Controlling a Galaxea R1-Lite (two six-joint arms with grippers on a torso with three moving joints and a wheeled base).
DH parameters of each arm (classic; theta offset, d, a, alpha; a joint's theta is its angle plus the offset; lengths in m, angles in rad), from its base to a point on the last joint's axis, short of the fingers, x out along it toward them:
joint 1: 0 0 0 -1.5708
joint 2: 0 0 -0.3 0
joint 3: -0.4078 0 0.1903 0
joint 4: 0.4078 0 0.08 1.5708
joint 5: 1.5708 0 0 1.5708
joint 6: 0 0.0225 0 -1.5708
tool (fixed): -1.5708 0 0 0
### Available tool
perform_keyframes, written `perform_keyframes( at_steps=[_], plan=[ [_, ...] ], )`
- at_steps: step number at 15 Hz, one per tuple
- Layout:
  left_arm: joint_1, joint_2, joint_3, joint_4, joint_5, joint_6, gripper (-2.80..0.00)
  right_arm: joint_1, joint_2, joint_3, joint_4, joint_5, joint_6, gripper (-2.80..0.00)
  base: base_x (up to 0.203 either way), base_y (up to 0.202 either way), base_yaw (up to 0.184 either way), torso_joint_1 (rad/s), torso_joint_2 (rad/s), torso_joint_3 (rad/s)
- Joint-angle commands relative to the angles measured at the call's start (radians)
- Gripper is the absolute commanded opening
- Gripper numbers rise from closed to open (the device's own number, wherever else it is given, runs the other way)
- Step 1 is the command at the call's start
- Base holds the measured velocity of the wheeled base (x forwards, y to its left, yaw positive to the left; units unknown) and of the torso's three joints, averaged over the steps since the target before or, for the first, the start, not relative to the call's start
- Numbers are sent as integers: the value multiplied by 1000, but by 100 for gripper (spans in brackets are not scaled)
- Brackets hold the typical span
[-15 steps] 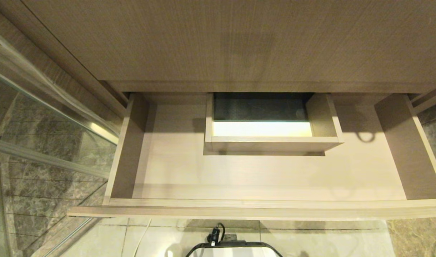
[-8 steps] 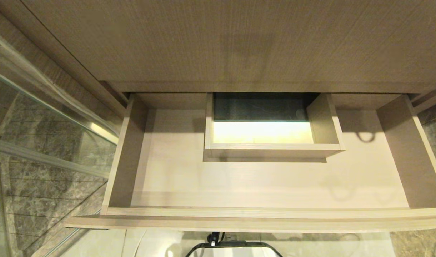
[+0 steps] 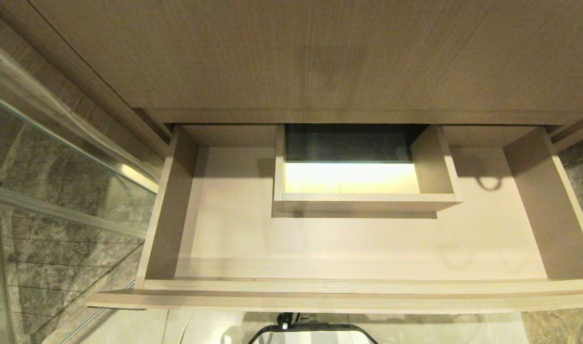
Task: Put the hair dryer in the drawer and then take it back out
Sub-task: Pull open the drawer, then pick up the hairdryer
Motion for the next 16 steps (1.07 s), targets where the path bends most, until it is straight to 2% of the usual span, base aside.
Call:
perform_keyframes(
  at_steps=[1, 16],
  plan=[
    [0, 0, 2, 0, 0, 0, -280, 2, -38, 44, -2, 0, 2, -280, 0, 0, 0, 0, 0, 0],
    [0, 0, 2, 0, 0, 0, -280, 1, -38, 44, 1, 0, 0, -280, 0, 0, 0, 0, 0, 0]
  ],
)
